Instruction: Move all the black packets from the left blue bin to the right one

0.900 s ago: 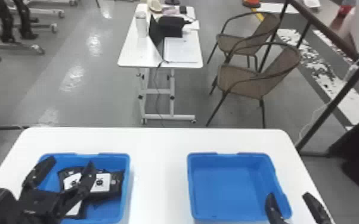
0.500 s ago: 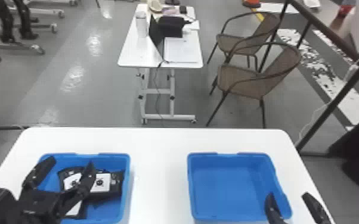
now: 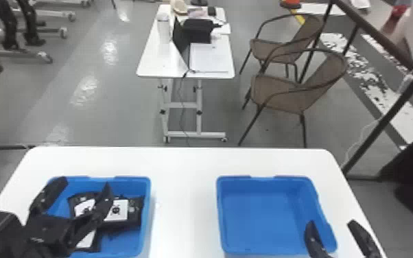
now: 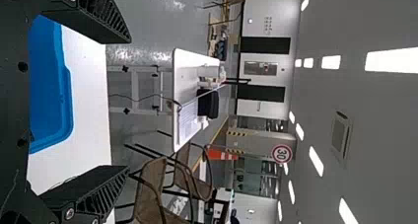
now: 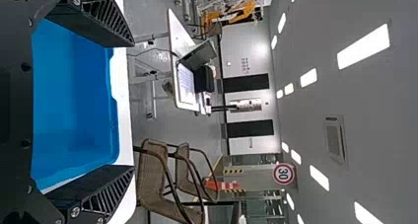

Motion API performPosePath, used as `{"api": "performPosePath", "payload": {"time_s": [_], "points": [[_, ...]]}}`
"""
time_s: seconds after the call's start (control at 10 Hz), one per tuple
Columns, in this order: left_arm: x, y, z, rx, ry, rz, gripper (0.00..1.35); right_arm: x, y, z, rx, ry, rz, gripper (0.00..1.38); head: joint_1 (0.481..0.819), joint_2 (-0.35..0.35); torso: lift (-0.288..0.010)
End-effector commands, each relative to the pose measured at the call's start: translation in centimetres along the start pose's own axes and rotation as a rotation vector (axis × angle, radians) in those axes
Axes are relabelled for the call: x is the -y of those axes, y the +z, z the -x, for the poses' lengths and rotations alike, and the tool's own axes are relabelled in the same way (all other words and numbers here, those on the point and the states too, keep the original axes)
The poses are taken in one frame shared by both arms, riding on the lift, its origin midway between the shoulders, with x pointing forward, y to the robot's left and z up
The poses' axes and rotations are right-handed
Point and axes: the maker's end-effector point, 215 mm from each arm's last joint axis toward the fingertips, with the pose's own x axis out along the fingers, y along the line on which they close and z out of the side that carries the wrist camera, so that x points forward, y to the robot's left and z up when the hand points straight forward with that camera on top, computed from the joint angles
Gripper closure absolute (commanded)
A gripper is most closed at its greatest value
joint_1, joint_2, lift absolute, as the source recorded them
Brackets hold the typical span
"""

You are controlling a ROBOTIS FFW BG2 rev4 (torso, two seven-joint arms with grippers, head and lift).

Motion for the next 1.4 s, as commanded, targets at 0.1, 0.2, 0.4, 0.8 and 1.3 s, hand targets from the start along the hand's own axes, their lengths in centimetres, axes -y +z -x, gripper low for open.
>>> {"api": "performPosePath", "payload": {"time_s": [0.1, 0.2, 0.4, 0.8, 1.3], "points": [[-0.7, -1.3, -0.1, -0.028, 0.011, 0.013, 0.11, 0.0, 0.0, -0.2, 0.002, -0.001, -0.002, 0.13, 0.695, -0.071, 0.0], [-1.2, -2.1, -0.1, -0.053, 0.016, 0.026, 0.11, 0.0, 0.0, -0.4, 0.004, -0.001, -0.005, 0.13, 0.695, -0.068, 0.0], [-2.4, -4.0, -0.5, -0.127, 0.014, 0.024, 0.12, -0.3, 0.0, -0.7, 0.006, 0.004, -0.011, 0.14, 0.695, -0.057, 0.0], [-5.9, -9.5, -1.3, -0.331, -0.026, -0.002, 0.12, -0.6, -0.4, -1.0, 0.0, 0.008, -0.021, 0.14, 0.695, -0.01, 0.0], [-4.7, -16.3, -3.4, -0.571, -0.223, -0.062, 0.13, -0.9, -0.5, -1.2, -0.002, 0.012, -0.026, 0.14, 0.695, -0.007, 0.0]]}}
